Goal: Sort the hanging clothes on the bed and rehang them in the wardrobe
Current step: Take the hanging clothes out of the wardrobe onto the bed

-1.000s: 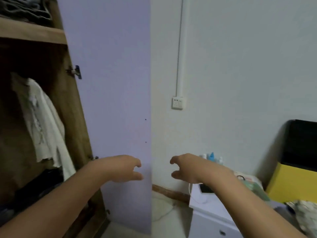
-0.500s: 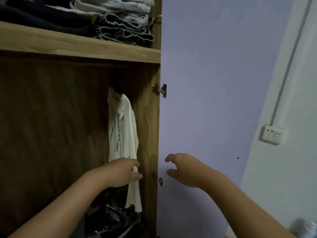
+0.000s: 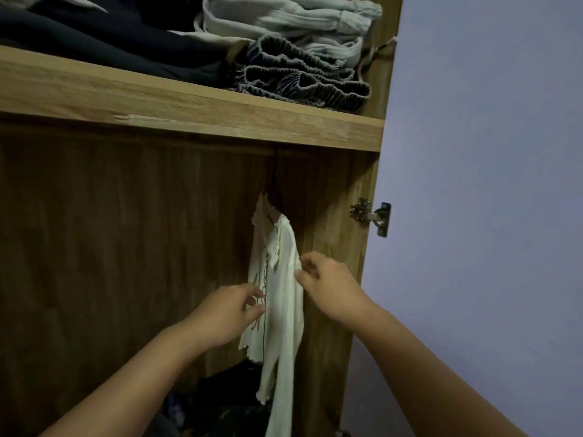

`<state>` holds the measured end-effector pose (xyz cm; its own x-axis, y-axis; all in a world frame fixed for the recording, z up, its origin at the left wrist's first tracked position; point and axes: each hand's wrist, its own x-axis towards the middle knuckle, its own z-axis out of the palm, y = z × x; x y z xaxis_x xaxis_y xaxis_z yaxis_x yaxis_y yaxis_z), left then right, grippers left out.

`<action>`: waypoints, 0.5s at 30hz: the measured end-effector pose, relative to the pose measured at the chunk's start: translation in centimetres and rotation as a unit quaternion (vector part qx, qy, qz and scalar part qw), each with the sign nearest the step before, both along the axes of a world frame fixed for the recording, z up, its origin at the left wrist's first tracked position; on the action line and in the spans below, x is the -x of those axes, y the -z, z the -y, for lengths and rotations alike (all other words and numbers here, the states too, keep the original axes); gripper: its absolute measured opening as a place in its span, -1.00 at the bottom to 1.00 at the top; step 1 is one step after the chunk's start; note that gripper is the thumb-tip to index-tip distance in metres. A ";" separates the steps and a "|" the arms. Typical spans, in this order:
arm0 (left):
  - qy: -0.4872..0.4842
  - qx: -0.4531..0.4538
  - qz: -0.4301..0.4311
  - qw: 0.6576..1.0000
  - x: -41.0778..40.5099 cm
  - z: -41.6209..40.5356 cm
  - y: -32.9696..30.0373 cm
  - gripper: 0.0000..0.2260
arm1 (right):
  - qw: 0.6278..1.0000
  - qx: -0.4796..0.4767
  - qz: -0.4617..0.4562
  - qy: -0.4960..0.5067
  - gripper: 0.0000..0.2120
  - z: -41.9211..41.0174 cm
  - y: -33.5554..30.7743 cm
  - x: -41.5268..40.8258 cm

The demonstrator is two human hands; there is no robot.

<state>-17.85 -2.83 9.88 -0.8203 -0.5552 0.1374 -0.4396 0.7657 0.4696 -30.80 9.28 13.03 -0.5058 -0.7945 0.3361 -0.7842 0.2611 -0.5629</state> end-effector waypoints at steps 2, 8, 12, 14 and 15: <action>-0.002 0.007 -0.008 1.000 0.9 1.8 -0.2 -0.70 | 0.999 0.027 0.024 0.004 -0.58 2.9 -0.3 1.2; 0.006 0.031 -0.051 0.998 3.9 8.7 -0.5 -0.73 | 0.992 0.086 0.073 0.059 -0.54 10.7 -1.7 4.8; 0.040 0.025 -0.076 0.996 5.4 13.3 -0.6 -0.77 | 0.976 0.085 0.193 0.053 -0.57 14.7 -2.4 6.5; 0.051 0.018 -0.076 0.996 5.9 15.8 -0.7 -0.79 | 0.964 0.096 0.247 0.028 -0.65 16.0 -2.6 7.0; 0.054 0.016 -0.075 0.996 6.1 16.9 -0.7 -0.80 | 0.962 0.101 0.254 0.019 -0.71 16.5 -2.7 7.1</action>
<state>-23.93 -19.70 10.63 -0.8438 -0.4590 0.2779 -0.2816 0.8196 0.4989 -37.87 -7.21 15.75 -0.6728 -0.7168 0.1830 -0.3868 0.1301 -0.9129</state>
